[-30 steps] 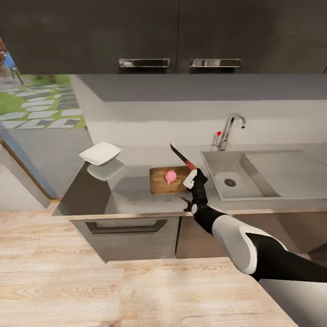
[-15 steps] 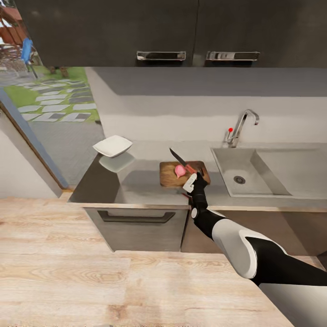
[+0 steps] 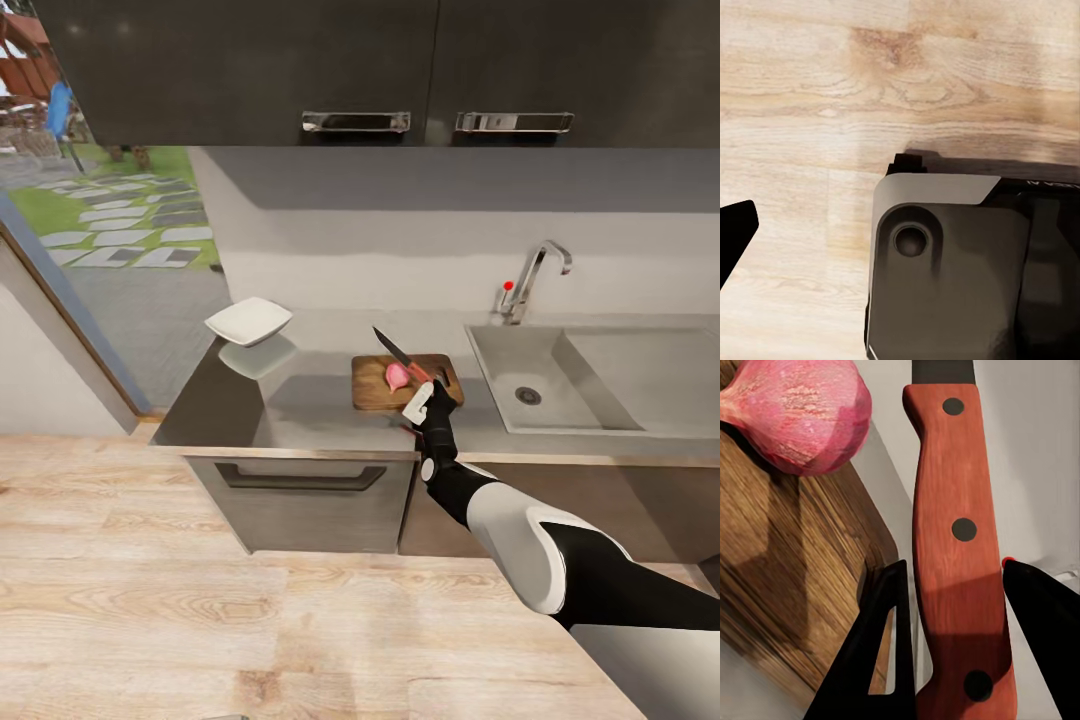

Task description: In the kitchen, take the Vidalia onion out of the sink, dice it on the chopping board with the paring knife, put the diced onion into the bowl on the countertop, then place both the paring knife and the chopping board into the sink.

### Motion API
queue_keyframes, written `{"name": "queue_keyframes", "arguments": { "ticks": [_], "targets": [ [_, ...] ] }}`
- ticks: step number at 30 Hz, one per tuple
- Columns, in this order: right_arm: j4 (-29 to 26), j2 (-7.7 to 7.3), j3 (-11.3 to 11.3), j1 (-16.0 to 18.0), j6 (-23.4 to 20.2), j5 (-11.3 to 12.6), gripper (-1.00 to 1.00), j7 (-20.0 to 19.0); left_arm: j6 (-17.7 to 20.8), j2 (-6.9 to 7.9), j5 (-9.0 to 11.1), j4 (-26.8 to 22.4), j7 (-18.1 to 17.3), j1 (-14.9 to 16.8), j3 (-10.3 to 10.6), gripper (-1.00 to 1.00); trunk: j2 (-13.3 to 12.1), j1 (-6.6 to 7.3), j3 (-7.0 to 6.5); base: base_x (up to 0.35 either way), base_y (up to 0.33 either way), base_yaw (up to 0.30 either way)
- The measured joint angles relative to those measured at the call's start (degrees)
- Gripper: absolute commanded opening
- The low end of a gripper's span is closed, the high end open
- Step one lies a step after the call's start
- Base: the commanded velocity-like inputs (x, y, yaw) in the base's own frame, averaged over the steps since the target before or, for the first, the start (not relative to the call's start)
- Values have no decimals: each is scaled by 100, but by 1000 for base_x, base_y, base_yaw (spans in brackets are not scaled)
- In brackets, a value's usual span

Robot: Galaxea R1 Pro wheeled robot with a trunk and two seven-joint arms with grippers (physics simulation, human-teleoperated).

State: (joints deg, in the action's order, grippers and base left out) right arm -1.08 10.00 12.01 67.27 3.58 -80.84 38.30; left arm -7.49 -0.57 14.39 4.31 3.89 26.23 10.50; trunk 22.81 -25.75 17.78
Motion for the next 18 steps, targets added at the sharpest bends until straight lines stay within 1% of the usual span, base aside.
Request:
{"name": "queue_keyframes", "arguments": {
  "ticks": [18],
  "targets": [
    [4,0,0,0,-23,-6,-100,-9,0,0,0,0,0,-2,0,100,0,0,0,0,0,0]
  ]
}}
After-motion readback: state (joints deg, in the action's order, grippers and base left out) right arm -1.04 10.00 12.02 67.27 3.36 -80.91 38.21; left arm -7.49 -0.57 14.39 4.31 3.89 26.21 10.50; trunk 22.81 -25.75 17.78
